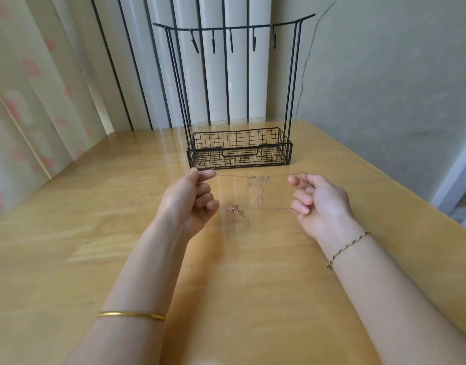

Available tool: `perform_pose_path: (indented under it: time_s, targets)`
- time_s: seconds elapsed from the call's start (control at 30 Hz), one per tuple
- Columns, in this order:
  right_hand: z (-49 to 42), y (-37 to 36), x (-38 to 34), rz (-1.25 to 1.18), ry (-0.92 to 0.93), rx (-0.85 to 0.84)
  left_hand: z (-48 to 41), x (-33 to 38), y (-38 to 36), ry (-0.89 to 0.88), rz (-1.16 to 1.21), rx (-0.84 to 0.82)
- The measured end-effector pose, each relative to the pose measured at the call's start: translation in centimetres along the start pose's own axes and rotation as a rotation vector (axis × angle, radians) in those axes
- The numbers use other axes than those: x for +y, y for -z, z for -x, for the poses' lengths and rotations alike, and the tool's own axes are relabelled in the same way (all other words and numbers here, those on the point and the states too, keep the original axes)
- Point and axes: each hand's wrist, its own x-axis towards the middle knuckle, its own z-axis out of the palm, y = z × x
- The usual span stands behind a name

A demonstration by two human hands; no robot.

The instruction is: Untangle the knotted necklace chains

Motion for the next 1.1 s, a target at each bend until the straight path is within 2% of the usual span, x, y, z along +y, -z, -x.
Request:
perform_pose_path:
  time_s: [0.07,0.17,0.27,0.33,0.4,0.5,0.57,0.63,0.7,0.77,0.83,0.97,1.1]
  targets:
    - [-0.1,0.1,0.0,0.043,0.036,0.001,-0.2,-0.2,0.1,-0.036,-0.153,-0.018]
    - [-0.2,0.2,0.0,0.066,0.059,-0.001,-0.2,-0.5,0.6,-0.125,-0.607,-0.056]
    - [-0.5,0.3,0.0,0.108,0.075,0.007,0.3,-0.7,0.6,-0.123,-1.013,-0.198]
    - [-0.8,0.5,0.1,0.184,0.085,0.020,0.4,-1.0,0.6,-0.098,-1.156,-0.262]
    - [-1.0,0.7,0.1,0.296,0.083,0.030,-0.1,-1.3,0.8,-0.129,-1.188,-0.196]
    - [-1.0,1.0,0.2,0.431,0.071,0.012,-0.7,-1.4,1.4,-0.178,-1.091,-0.029]
    - [-0.9,0.9,0.3,0.468,0.069,-0.008,-0.7,-1.4,1.5,-0.196,-1.076,0.000]
    - [-0.7,0.8,0.4,0.478,0.067,-0.025,-0.4,-1.2,1.2,-0.298,-1.239,-0.011]
    - [-0.5,0.5,0.4,0.465,0.065,-0.033,0.4,-0.7,0.7,-0.379,-1.377,-0.102]
    - [-0.4,0.4,0.3,0.446,0.066,-0.035,1.1,-0.6,0.3,-0.297,-1.414,-0.287]
    - [-0.4,0.4,0.2,0.434,0.063,-0.036,1.4,-0.9,0.1,-0.192,-1.519,-0.388]
    - [-0.3,0.6,0.0,0.519,0.069,-0.033,0.9,-1.5,0.3,-0.253,-1.583,-0.337]
    - [-0.3,1.1,-0.2,0.755,0.158,-0.047,0.8,-1.5,0.2,-0.356,-1.566,-0.276]
